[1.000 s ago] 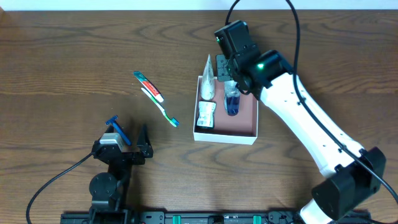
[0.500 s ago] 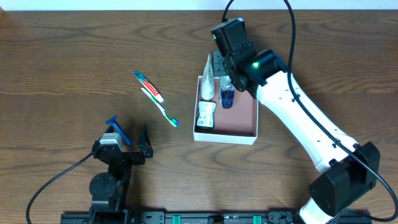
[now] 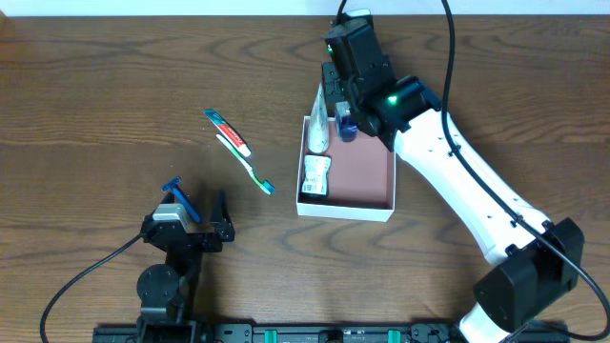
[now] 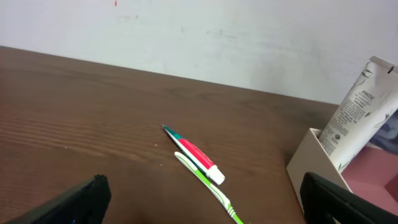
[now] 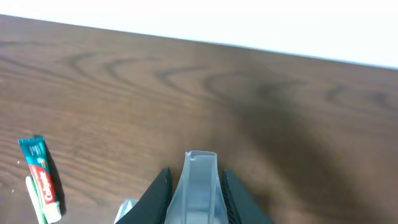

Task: Pack container
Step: 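Lower the pump bottle into the box and open right gripper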

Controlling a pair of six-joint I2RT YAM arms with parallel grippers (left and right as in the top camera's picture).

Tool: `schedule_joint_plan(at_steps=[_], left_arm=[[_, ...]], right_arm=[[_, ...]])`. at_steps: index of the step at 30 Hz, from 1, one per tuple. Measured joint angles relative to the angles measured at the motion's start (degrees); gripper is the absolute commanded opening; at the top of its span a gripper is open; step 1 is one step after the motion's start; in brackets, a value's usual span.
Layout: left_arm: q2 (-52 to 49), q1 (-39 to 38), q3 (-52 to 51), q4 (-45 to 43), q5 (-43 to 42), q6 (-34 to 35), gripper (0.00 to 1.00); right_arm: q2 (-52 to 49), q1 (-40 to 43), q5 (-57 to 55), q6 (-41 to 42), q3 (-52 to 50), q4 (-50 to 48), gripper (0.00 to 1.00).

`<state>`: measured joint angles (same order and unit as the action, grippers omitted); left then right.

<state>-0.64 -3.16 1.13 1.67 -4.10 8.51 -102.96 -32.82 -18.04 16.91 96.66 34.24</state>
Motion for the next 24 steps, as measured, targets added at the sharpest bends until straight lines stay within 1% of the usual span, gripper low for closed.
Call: schedule_joint_plan(at_steps=[4, 8, 12, 15, 19, 24], left_arm=[[0.00, 0.00, 0.00, 0.00, 0.00, 0.00, 0.98], [0.00, 0.00, 0.00, 0.00, -0.02, 0.00, 0.98], [0.00, 0.00, 0.00, 0.00, 0.00, 0.00, 0.98], [0.00, 0.00, 0.00, 0.00, 0.00, 0.00, 0.98], [0.00, 0.00, 0.00, 0.00, 0.00, 0.00, 0.98], [0.00, 0.00, 0.00, 0.00, 0.00, 0.00, 0.98]], right_arm=[[1.88, 0.00, -0.85, -1.62, 0.00, -0.66, 0.17], [5.11, -0.13, -1.51, -2.43, 0.00, 1.25, 0.14], [7.15, -1.22, -2.58, -3.08, 0.00, 3.91, 0.18], [7.23, -3.13, -4.46, -3.98, -0.02, 3.48, 0.21], [7.52, -5.53, -6.64, -4.87, -0.02, 1.84, 0.20], [9.86, -6.54, -7.67, -5.44, -0.04, 2.67, 0.21]])
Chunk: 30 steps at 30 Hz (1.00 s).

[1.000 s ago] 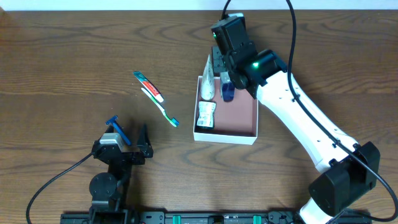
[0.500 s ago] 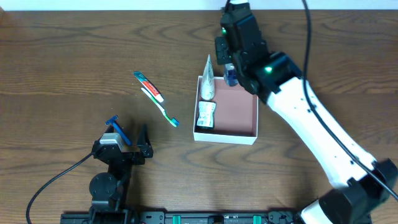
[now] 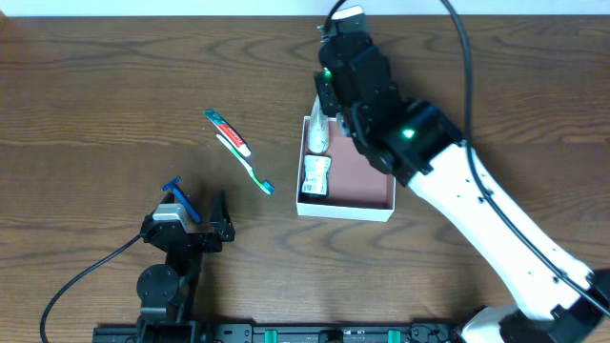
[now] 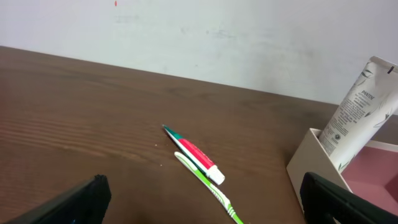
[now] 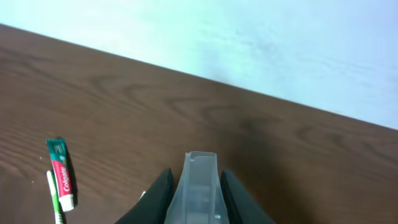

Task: Pack container
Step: 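Lower the pump bottle into the box and open right gripper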

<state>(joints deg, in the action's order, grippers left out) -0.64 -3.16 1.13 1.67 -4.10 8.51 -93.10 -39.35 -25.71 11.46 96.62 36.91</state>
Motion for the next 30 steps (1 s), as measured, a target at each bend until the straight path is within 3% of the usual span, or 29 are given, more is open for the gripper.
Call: schedule_joint_plan(at_steps=[8, 17, 24, 30], left_arm=[[0.00, 0.00, 0.00, 0.00, 0.00, 0.00, 0.98], [0.00, 0.00, 0.00, 0.00, 0.00, 0.00, 0.98], [0.00, 0.00, 0.00, 0.00, 0.00, 0.00, 0.98], [0.00, 0.00, 0.00, 0.00, 0.00, 0.00, 0.98]], right_arm=[[6.36, 0.00, -1.79, -0.13, -3.69, -0.52, 0.23], [7.15, 0.00, -0.63, 1.77, -21.29, -12.37, 0.34], [7.61, 0.02, 1.92, 2.91, -28.30, -23.28, 0.42], [8.13, 0.48, 3.13, 3.58, -32.04, -28.26, 0.43]])
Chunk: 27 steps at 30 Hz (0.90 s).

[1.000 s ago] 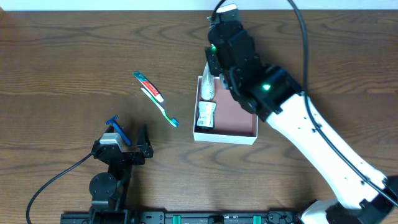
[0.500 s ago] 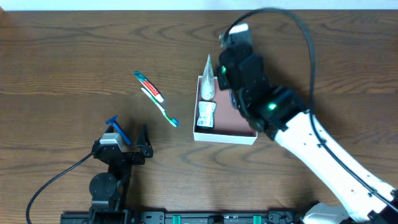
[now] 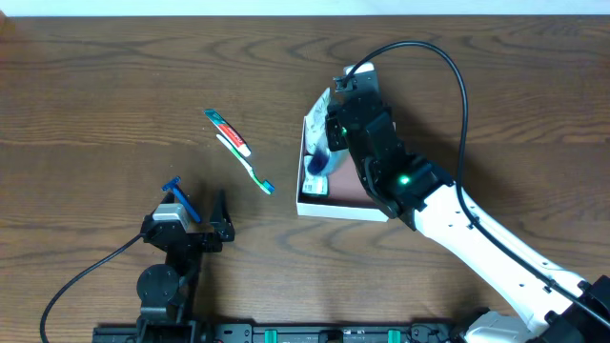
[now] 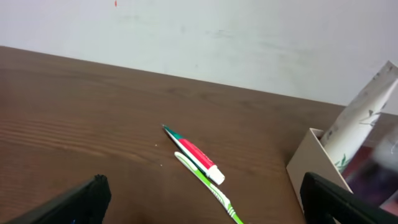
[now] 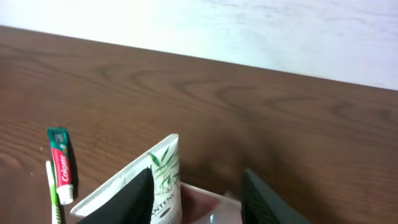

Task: Pack container
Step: 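Lower the pump bottle into the box and open right gripper, then lift right gripper up and away from the box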

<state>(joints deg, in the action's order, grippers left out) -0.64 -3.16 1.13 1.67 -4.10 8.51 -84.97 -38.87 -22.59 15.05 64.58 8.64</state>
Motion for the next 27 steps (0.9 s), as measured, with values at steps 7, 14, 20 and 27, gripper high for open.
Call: schedule_joint_plan(at_steps=[7, 14, 20, 27], left_arm=[[0.00, 0.00, 0.00, 0.00, 0.00, 0.00, 0.98], [0.00, 0.00, 0.00, 0.00, 0.00, 0.00, 0.98], [0.00, 0.00, 0.00, 0.00, 0.00, 0.00, 0.98], [0.00, 0.00, 0.00, 0.00, 0.00, 0.00, 0.98]], right_arm=[[0.85, 1.29, 0.94, 0.24, -0.57, -0.85, 0.42], [0.87, 2.45, 1.51, 0.22, -0.57, -0.81, 0.46], [0.90, 2.84, 1.66, 0.31, -0.59, 0.28, 0.56], [1.03, 12.20, 7.87, 4.17, -0.59, 3.89, 0.70]])
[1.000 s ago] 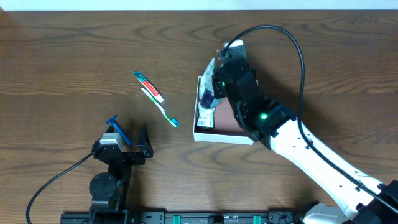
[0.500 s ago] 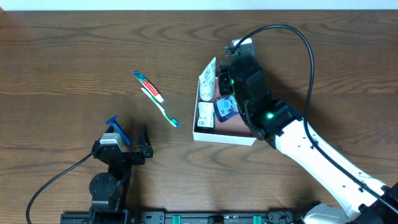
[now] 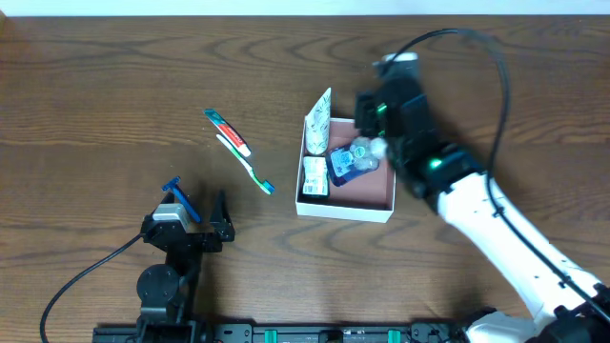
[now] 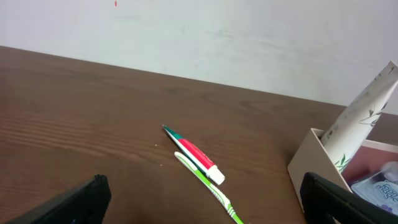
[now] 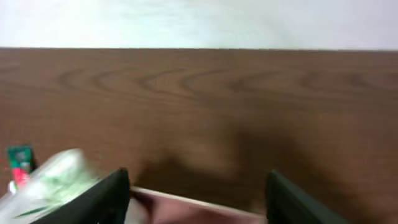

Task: Pack container
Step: 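Lift right gripper up and away from the box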

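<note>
The white box point(image 3: 386, 195) with a pink floor holds a white tube point(image 3: 317, 119) leaning at its back left corner, a small white packet point(image 3: 315, 176) and a clear bottle with a blue label point(image 3: 350, 164) lying flat. My right gripper point(image 3: 379, 119) hangs over the box's back right part, open wide, with nothing between its fingers point(image 5: 106, 199). A toothpaste tube point(image 3: 227, 131) and a green toothbrush point(image 3: 246, 164) lie on the table left of the box. My left gripper point(image 3: 195, 229) rests open near the front edge, well short of them.
A blue razor-like item point(image 3: 177, 198) lies next to the left gripper. The dark wooden table point(image 3: 95, 76) runs back to a white wall point(image 4: 186, 31). The right arm's cable arcs above the box's right side.
The right gripper has opened wider and moved from low over the box's left side to above its back right. The bottle now lies uncovered on the box floor.
The right gripper was shut on the clear bottle above the box's back left corner, beside the upright tube. It still held it there a moment later. Then it was low in the box with jaws parted and the tube tilted. Now the bottle lies inside, released.
</note>
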Controlling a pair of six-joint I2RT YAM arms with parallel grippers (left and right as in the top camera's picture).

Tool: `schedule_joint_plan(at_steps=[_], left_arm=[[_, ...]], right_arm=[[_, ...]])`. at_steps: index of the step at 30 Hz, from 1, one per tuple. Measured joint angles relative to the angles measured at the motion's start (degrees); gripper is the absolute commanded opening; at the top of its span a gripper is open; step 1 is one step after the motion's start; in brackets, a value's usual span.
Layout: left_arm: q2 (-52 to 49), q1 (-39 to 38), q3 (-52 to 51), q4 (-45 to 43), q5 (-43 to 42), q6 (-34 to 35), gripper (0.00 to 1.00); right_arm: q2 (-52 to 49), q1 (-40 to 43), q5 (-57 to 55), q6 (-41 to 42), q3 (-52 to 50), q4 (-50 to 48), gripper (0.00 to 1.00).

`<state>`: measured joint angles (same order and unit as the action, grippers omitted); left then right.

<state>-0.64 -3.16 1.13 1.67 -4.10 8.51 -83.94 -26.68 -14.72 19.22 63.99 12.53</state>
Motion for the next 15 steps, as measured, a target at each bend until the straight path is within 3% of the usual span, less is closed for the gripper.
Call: schedule_joint_plan(at_steps=[8, 15], left_arm=[[0.00, 0.00, 0.00, 0.00, 0.00, 0.00, 0.98], [0.00, 0.00, 0.00, 0.00, 0.00, 0.00, 0.98]], right_arm=[[0.00, 13.25, 14.99, 1.16, -0.04, 4.63, 0.72], [-0.59, 15.15, 21.99, 0.11, -0.09, 9.57, 0.72]])
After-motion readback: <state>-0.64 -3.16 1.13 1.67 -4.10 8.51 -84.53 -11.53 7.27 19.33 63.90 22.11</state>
